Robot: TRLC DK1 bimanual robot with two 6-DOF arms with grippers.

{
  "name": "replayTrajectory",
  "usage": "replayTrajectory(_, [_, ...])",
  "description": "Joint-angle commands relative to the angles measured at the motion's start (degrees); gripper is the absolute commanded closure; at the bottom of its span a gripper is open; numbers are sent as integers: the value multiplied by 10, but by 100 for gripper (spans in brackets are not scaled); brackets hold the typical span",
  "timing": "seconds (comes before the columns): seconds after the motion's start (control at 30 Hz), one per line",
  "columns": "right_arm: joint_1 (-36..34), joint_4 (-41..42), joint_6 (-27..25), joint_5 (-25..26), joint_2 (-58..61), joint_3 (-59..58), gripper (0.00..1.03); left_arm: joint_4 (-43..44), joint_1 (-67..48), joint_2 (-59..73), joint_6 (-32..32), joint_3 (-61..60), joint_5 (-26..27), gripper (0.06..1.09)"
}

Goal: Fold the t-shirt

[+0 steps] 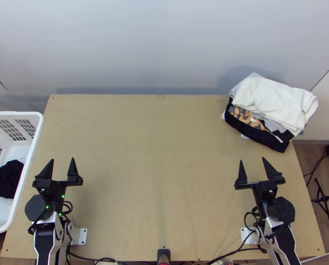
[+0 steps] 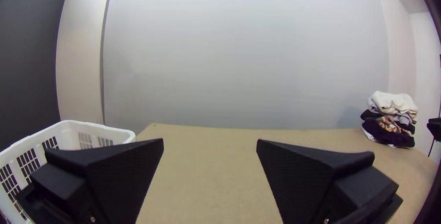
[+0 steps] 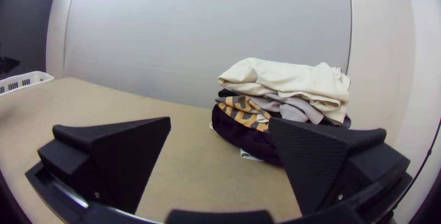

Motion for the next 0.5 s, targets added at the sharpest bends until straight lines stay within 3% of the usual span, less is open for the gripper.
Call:
replayTrajectory(0.0, [0, -1, 0, 0, 0, 0, 3, 0, 0, 0, 0, 0, 0, 10])
replayTrajectory(0.47, [0, 0, 0, 0, 0, 0, 4, 2, -17, -1, -5, 0, 0, 10])
